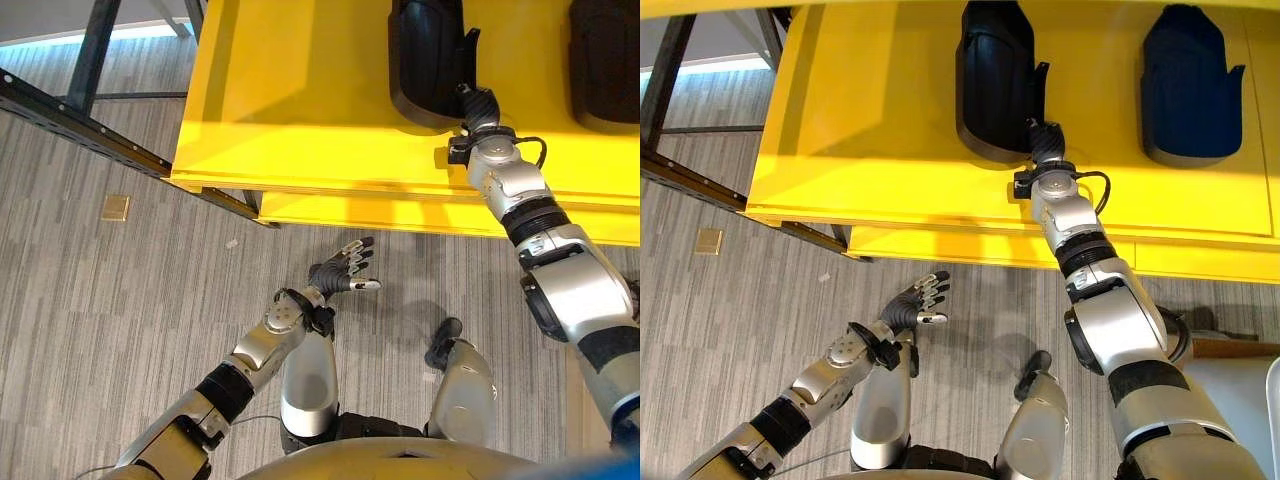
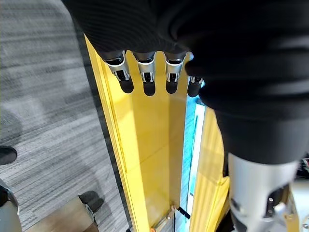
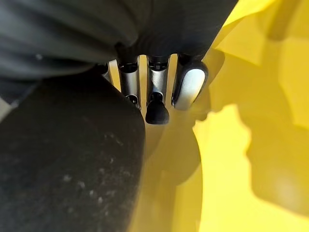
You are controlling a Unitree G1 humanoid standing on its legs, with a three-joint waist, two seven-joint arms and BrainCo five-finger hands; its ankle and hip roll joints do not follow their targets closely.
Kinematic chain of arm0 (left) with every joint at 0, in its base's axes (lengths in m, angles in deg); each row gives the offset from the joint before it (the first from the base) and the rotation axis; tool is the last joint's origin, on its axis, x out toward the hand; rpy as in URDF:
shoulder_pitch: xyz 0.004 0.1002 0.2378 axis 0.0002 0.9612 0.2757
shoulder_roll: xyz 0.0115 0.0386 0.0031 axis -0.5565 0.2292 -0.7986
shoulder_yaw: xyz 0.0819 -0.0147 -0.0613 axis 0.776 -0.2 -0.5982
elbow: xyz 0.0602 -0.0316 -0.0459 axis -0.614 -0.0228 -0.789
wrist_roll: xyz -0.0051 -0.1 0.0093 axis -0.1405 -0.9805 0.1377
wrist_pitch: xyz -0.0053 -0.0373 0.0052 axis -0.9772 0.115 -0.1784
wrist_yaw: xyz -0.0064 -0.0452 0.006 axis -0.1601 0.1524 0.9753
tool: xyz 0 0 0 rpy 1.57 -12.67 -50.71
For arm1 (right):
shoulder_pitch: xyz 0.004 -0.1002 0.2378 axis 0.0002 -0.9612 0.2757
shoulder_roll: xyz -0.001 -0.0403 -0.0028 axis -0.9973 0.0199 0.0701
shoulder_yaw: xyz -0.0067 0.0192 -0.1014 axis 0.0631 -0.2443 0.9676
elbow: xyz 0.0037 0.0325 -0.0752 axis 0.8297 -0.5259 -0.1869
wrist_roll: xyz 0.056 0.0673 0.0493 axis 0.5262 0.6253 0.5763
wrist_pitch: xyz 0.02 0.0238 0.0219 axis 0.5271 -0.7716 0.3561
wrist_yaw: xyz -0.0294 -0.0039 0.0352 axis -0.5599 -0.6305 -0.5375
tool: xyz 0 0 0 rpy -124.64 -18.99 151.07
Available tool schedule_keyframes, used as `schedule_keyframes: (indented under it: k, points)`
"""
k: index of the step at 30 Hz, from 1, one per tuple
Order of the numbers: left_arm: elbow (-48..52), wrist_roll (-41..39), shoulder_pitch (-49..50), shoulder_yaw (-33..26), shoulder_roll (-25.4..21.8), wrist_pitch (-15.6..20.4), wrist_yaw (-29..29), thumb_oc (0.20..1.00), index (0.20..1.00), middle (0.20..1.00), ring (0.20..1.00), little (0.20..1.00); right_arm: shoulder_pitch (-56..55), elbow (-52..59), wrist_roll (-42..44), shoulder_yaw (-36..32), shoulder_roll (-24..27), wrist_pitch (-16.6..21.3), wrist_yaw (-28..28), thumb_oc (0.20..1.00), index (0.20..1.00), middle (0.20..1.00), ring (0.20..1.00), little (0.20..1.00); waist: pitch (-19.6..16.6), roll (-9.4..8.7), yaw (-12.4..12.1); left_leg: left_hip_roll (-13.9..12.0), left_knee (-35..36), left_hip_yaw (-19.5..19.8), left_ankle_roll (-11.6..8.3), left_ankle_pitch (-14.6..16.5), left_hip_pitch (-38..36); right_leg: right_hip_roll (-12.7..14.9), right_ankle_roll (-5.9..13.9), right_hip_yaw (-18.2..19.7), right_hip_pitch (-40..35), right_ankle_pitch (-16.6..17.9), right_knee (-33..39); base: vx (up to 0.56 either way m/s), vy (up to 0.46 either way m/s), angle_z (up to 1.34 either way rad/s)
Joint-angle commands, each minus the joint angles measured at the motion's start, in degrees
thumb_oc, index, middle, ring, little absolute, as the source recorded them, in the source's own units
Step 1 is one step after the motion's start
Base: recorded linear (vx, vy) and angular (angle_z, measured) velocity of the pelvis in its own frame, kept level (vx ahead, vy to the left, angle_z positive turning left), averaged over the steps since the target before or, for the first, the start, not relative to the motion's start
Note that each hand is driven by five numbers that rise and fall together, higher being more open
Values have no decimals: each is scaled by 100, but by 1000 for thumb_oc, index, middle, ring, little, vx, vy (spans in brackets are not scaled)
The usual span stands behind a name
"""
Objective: Move parts from the plastic box to the shelf.
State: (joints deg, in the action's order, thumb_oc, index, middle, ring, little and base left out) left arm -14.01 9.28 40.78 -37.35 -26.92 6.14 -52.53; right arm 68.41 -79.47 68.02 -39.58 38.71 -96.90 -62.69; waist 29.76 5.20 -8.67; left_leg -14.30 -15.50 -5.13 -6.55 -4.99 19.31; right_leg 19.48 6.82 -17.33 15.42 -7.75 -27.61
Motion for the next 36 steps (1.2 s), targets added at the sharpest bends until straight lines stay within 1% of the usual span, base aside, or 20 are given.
schedule_keyframes:
  k: [1,4,5,6,7,8,9,10,11,16,21,22,24,26,30,31,32,33,34,36]
  points:
    - [593,-148,126,31,-2,315,259,1000,1000,1000,1000,1000,267,85,98,-79,243,0,-148,200,200,200,200,200,-50,-100,-18,151,-522,-544,290,460,-312,-246,-341,16,7,-102,-636,-71,34,-20]
    - [682,-52,39,82,18,278,482,1000,1000,1000,1000,1000,434,-5,70,-72,310,-58,-247,200,200,200,200,200,3,-115,11,84,-829,-589,342,639,-153,-117,-332,93,193,-204,-945,-29,46,-10]
    - [719,-122,8,84,18,246,592,1000,1000,1000,1000,1000,504,-68,75,-44,352,-42,-283,200,200,200,200,200,2,-139,21,83,-1013,-568,299,857,-112,-50,-247,187,239,-374,-1118,-32,37,-13]
    - [728,-137,-3,79,14,246,602,1000,1000,1000,1000,1000,525,-75,76,-38,359,-39,-294,200,200,200,200,200,4,-124,18,60,-985,-613,363,736,-33,-49,-312,145,323,-264,-1103,-32,36,-6]
    - [735,-153,-15,77,7,249,634,1000,1000,1000,1000,1000,554,-92,70,-34,389,-39,-296,200,200,200,200,200,4,-131,22,56,-1053,-620,381,781,17,-23,-304,168,372,-286,-1157,-27,30,-5]
    - [783,-121,-5,58,-29,205,699,1000,1000,1000,1000,1000,650,-151,-84,-3,488,-60,-330,200,200,200,200,200,4,-151,14,73,-1272,-576,356,1030,88,20,-222,273,421,-454,-1319,-31,29,-2]
    - [813,-105,19,36,-58,166,697,1000,1000,1000,1000,1000,746,-214,-227,63,578,-79,-330,200,200,200,200,200,4,-136,-12,61,-1287,-605,439,935,233,10,-277,250,543,-328,-1296,51,15,-2]
    - [814,-117,50,51,-89,169,673,1000,1000,1000,1000,1000,779,-259,-246,152,643,-83,-305,200,200,200,200,200,4,-156,-26,94,-1356,-558,387,1092,197,6,-196,303,476,-439,-1304,0,0,0]
    - [831,-116,81,62,-127,180,664,1000,1000,1000,1000,1000,812,-291,-443,204,689,-43,-278,200,200,200,200,200,4,-161,-37,95,-1374,-558,392,1110,218,3,-186,299,479,-437,-1289,77,-14,4]
    - [827,-106,211,144,-249,234,529,1000,1000,1000,1000,1000,1216,-438,-993,751,784,-1,-95,200,200,200,200,200,4,-187,-150,110,-1257,-530,388,1047,259,-35,-120,251,467,-311,-1090,13,-4,1]
    - [796,-78,232,188,-254,242,559,1000,1000,1000,1000,1000,1406,-522,-747,919,585,16,-62,200,200,200,200,200,4,-188,-223,177,-1225,-478,412,1036,306,-69,-125,233,489,-283,-1041,22,11,6]
    - [796,-78,232,188,-254,242,559,1000,1000,1000,1000,1000,1406,-522,-747,919,585,16,-62,200,200,200,200,200,4,-188,-223,177,-1225,-478,412,1036,306,-69,-125,233,489,-283,-1041,20,49,3]
    - [801,-128,246,157,-166,236,653,1000,1000,1000,1000,1000,1302,-608,-213,791,320,-197,-226,200,200,200,200,200,4,-149,-236,156,-1211,-515,399,1026,269,-9,-108,220,490,-237,-1023,27,66,0]
    - [726,-94,225,158,-105,265,664,1000,1000,1000,1000,1000,1201,-678,-25,709,211,-157,-312,200,200,200,200,200,4,-139,-228,122,-1212,-548,397,1021,250,24,-96,217,482,-213,-1010,11,19,-1]
    - [702,-67,132,197,-39,207,721,1000,1000,1000,1000,1000,1071,-654,-135,599,76,-90,-356,200,200,200,200,200,4,-95,-198,177,-1202,-531,425,1021,229,14,-112,264,451,-243,-1043,9,39,-2]
    - [722,-84,116,192,-27,206,735,1000,1000,1000,1000,1000,1032,-572,-174,585,68,-106,-357,200,200,200,200,200,4,-72,-184,172,-1134,-571,484,869,293,-8,-182,226,523,-107,-981,0,0,0]
    - [694,-46,146,192,-1,223,695,1000,1000,1000,1000,1000,938,-481,-282,598,31,-71,-386,200,200,200,200,200,4,-87,-165,198,-1177,-541,431,1012,201,-10,-118,291,443,-229,-1015,19,22,-5]
    - [685,-27,171,192,-1,247,692,1000,1000,1000,1000,1000,876,-411,-275,587,16,-70,-379,200,200,200,200,200,4,-87,-148,206,-1169,-546,436,1018,161,-29,-131,300,408,-262,-1023,25,7,-3]
    - [683,-39,165,185,0,256,681,1000,1000,1000,1000,1000,859,-360,-305,575,23,-82,-348,200,200,200,200,200,4,-78,-139,192,-1117,-580,500,883,205,-55,-212,260,467,-159,-1001,-43,7,-2]
    - [652,-21,169,207,9,278,681,1000,1000,1000,1000,1000,787,-282,-444,568,17,-57,-274,200,200,200,200,200,4,-86,-112,205,-1129,-570,504,896,175,-75,-227,282,447,-175,-1022,-23,-1,0]
